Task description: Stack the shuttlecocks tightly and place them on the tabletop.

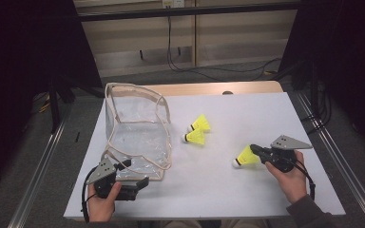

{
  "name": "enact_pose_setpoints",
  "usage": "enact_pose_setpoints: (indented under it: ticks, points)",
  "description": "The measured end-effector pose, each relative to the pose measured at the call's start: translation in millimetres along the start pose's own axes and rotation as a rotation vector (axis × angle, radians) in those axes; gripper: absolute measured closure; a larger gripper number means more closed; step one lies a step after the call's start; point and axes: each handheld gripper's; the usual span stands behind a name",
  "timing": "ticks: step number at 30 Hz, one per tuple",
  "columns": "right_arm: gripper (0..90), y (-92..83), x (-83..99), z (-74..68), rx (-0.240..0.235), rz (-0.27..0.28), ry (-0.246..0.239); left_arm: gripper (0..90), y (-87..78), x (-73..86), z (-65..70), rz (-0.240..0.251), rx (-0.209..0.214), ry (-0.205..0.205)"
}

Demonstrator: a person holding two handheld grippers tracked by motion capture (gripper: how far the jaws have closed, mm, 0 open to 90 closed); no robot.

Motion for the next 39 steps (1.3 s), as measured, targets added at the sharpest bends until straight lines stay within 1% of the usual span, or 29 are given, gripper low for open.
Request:
enact_pose_setpoints:
  ticks: [3,7,11,15,21,32,33,35,36,39]
  points:
    - [90.0,1.5,1.0,-0.4,-0.017,-0.016,-0.007,2.7,0.0,0.0,0.1,0.000,0.000,0.000]
    - [90.0,3.0,2.2,-1.1,-0.015,-0.027,-0.015,2.7,-0.1,0.1,0.3,0.001,0.000,-0.004]
    - [90.0,3.5,4.5,1.3,-0.011,-0.031,-0.019,2.7,0.0,0.1,0.3,0.001,0.000,-0.004]
    - [90.0,3.7,7.2,3.7,-0.011,-0.042,-0.008,2.7,0.0,-0.1,0.0,0.000,-0.001,0.000]
    - [90.0,3.6,11.5,7.1,-0.003,-0.050,-0.006,2.7,0.0,-0.3,0.2,-0.001,-0.002,-0.001]
    - [90.0,3.1,18.4,10.4,-0.009,-0.067,0.007,2.7,0.1,-0.2,0.6,0.002,-0.002,-0.003]
    - [90.0,3.1,19.0,10.4,-0.013,-0.067,0.011,2.7,-0.3,-0.4,0.4,-0.006,-0.002,0.001]
    - [90.0,2.6,19.3,10.8,-0.016,-0.066,0.011,2.7,0.1,-0.2,0.7,0.002,-0.002,-0.005]
    - [90.0,2.1,19.1,10.7,-0.015,-0.066,0.013,2.7,-0.3,-0.4,0.4,-0.005,-0.001,0.000]
    - [90.0,0.3,18.5,11.7,-0.018,-0.060,0.011,2.7,-0.3,-0.3,0.5,-0.005,-0.001,0.000]
Point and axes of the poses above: each handheld gripper's, and its own axes: y roughly forward along the jaws, x roughly out of its underside, z roughly to its right
